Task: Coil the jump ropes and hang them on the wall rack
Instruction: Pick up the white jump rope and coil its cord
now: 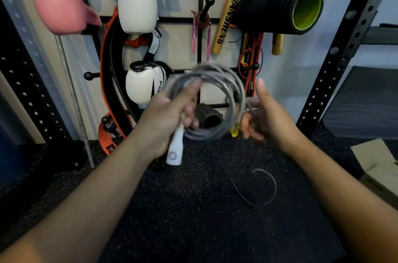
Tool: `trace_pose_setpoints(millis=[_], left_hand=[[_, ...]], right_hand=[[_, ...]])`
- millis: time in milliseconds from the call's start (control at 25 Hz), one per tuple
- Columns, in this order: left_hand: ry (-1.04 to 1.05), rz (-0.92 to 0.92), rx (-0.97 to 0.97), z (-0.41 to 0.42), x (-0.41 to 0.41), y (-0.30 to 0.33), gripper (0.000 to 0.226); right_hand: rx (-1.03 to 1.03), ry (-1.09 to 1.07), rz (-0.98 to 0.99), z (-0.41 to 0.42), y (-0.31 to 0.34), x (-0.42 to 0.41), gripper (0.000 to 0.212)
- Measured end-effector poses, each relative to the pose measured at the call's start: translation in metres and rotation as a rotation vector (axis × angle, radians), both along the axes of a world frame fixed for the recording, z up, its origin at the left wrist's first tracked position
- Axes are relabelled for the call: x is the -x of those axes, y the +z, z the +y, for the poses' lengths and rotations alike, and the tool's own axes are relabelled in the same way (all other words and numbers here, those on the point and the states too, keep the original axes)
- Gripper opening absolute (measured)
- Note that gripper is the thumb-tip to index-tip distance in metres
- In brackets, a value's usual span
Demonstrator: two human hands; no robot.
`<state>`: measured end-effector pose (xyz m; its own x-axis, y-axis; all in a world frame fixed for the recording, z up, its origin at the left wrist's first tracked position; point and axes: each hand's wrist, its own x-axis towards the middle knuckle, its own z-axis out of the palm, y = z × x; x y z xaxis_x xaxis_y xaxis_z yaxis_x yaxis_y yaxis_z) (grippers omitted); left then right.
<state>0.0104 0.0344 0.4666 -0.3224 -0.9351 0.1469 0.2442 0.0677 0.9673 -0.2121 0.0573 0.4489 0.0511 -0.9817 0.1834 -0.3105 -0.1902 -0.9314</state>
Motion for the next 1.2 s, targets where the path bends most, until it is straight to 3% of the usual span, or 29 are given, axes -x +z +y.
trace_pose_setpoints(millis=[120,200,400,440,560,600,720,880,1000,1120,1200], left_hand=[[0.21,0.383,-0.177,0.002,0.014,-0.005,0.036],[0.275,0.488,-0.285,0.004,0.027,-0.017,0.046],[0.411,0.248,-0.186,0.016,0.051,-0.043,0.043],[0.411,0.219,-0.171,0.016,0.051,-0.045,0.038],[0.276,0.165,-0.11,0.001,0.038,-0.049,0.017],[0.24,0.134,-0.096,-0.005,0.03,-0.045,0.029],[0.145,-0.103,0.06,-0.021,-0.005,-0.018,0.079],[-0.065,-0.797,0.508,-0.01,-0.028,0.023,0.1],[-0.139,-1.253,0.644,0.008,0.0,0.023,0.101],[-0.115,-1.29,0.617,0.009,0.024,0.005,0.094],[-0.117,-1.219,0.498,0.005,0.024,0.0,0.086]], right_hand=[[-0.06,0.176,-0.183,0.006,-0.013,-0.019,0.084],[-0.055,0.204,-0.26,0.015,-0.022,-0.051,0.08],[0.043,-0.161,-0.601,0.026,-0.031,-0.096,0.026],[0.05,-0.212,-0.592,0.025,-0.029,-0.094,0.018],[0.009,-0.229,-0.4,0.019,-0.021,-0.075,0.021],[-0.017,-0.221,-0.308,0.016,-0.016,-0.066,0.022],[-0.026,-0.147,0.065,0.006,-0.001,-0.034,0.024],[0.06,0.004,0.543,0.003,0.009,-0.015,0.022],[0.051,0.069,0.688,0.006,0.008,-0.024,0.018],[0.062,0.029,0.632,0.006,0.007,-0.025,0.018],[0.015,0.003,0.514,0.006,0.007,-0.022,0.038]])
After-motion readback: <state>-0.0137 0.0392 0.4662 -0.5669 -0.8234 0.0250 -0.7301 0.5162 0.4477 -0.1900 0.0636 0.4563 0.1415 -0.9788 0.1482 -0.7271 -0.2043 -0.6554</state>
